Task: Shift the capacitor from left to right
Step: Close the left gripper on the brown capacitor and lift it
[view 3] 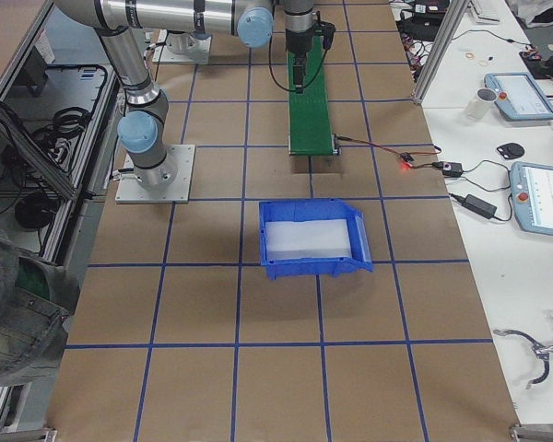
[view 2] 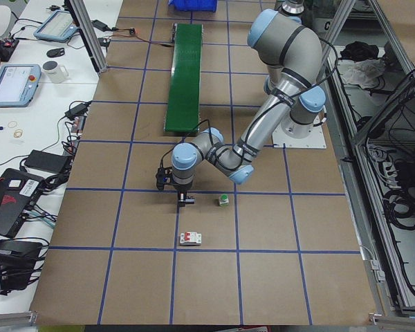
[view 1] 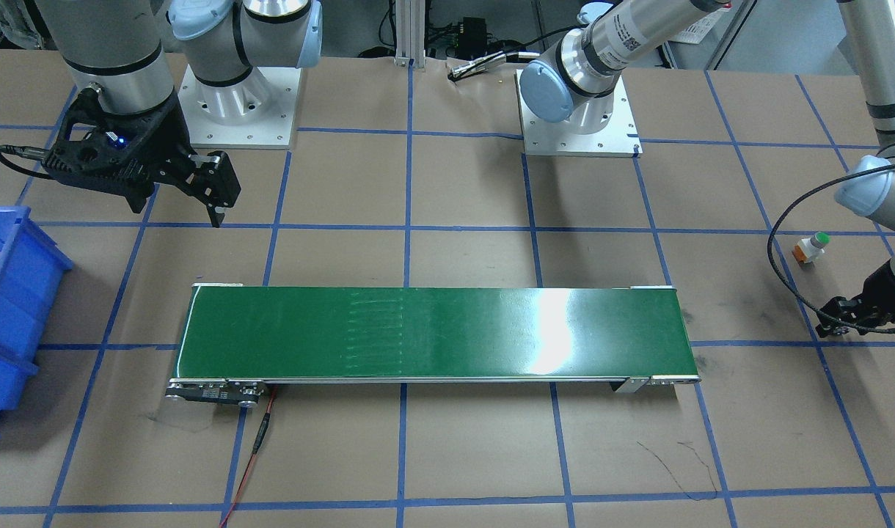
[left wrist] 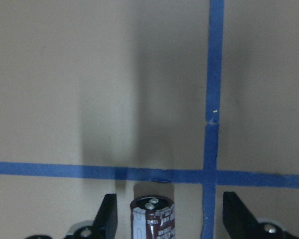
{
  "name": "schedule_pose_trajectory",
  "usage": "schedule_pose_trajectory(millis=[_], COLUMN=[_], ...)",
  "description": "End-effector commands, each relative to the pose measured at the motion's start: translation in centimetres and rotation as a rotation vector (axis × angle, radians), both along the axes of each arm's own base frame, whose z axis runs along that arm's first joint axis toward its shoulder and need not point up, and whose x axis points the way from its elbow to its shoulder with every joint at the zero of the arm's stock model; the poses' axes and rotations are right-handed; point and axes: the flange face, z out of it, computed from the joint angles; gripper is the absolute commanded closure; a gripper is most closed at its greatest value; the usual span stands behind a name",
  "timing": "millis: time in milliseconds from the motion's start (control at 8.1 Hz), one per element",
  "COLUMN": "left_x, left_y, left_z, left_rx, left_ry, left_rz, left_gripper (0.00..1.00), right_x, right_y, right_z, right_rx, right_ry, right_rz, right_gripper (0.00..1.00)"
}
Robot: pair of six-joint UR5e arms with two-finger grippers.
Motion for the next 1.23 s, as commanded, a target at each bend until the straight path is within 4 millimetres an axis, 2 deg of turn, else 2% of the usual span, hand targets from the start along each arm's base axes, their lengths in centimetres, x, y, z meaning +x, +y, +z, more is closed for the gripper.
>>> schedule_pose_trajectory(millis=[0, 123, 247, 370, 740, 987, 1111], left_x=[0.1, 0.1, 0.1, 0.2, 0.6, 0.7, 0.3], left_y=[0.1, 0.1, 0.1, 0.1, 0.5, 0.5, 0.3], left_z=[-0.7, -0.9, -0.9, -1.0, -1.0, -0.7, 0.5], left_rx=[0.014, 0.018, 0.019, 0.021, 0.067, 0.065, 0.048], left_ry=[0.003, 0.004, 0.003, 0.0, -0.039, -0.046, -0.058], left_rz=[0.0, 0.0, 0.0, -0.001, -0.003, 0.0, 0.016], left_gripper=[0.27, 0.34, 0.36, 0.46, 1.0, 1.0, 1.0], right_x=[0.0, 0.0, 0.0, 0.1, 0.1, 0.0, 0.1], right_y=[0.0, 0.0, 0.0, 0.0, 0.0, 0.0, 0.0], right_z=[0.0, 0.0, 0.0, 0.0, 0.0, 0.0, 0.0], right_rx=[-0.001, 0.001, 0.001, -0.001, 0.001, -0.001, 0.001], right_ry=[0.002, 0.0, 0.002, 0.0, 0.0, 0.0, 0.0], right_rz=[0.0, 0.0, 0.0, 0.002, 0.002, 0.0, 0.002], right_gripper=[0.0, 0.0, 0.0, 0.0, 0.0, 0.0, 0.0])
